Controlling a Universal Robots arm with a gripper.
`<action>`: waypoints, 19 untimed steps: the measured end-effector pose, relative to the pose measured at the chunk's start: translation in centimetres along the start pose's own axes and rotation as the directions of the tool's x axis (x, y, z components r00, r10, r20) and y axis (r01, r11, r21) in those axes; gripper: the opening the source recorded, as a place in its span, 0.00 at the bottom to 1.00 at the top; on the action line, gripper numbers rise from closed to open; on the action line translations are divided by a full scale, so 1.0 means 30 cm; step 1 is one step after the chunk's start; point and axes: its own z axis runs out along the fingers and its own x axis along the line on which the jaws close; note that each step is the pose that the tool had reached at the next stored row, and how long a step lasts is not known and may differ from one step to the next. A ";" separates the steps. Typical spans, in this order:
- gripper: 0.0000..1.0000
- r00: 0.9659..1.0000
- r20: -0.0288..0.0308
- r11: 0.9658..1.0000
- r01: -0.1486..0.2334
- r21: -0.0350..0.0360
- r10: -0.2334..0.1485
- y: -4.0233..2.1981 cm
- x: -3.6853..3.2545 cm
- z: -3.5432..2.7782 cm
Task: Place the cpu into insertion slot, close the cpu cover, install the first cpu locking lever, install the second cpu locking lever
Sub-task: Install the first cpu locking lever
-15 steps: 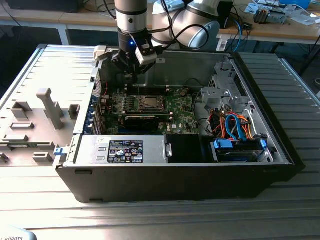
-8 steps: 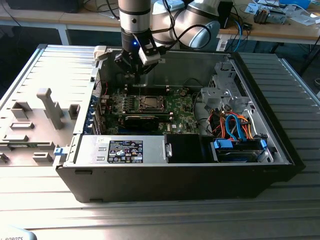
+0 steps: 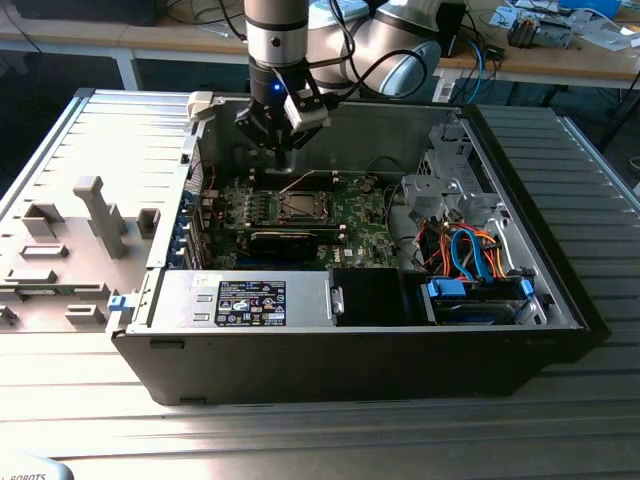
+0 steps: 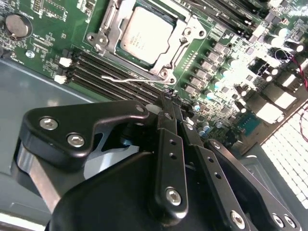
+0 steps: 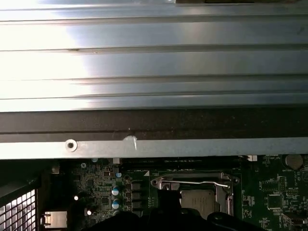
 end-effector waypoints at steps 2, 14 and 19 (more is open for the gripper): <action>0.11 1.000 0.000 1.000 0.000 0.000 0.000 0.000 -0.012 0.000; 0.11 0.999 0.000 0.999 -0.047 0.001 0.047 0.000 -0.024 0.014; 0.11 0.999 0.000 0.999 -0.048 0.001 0.048 0.001 -0.025 0.018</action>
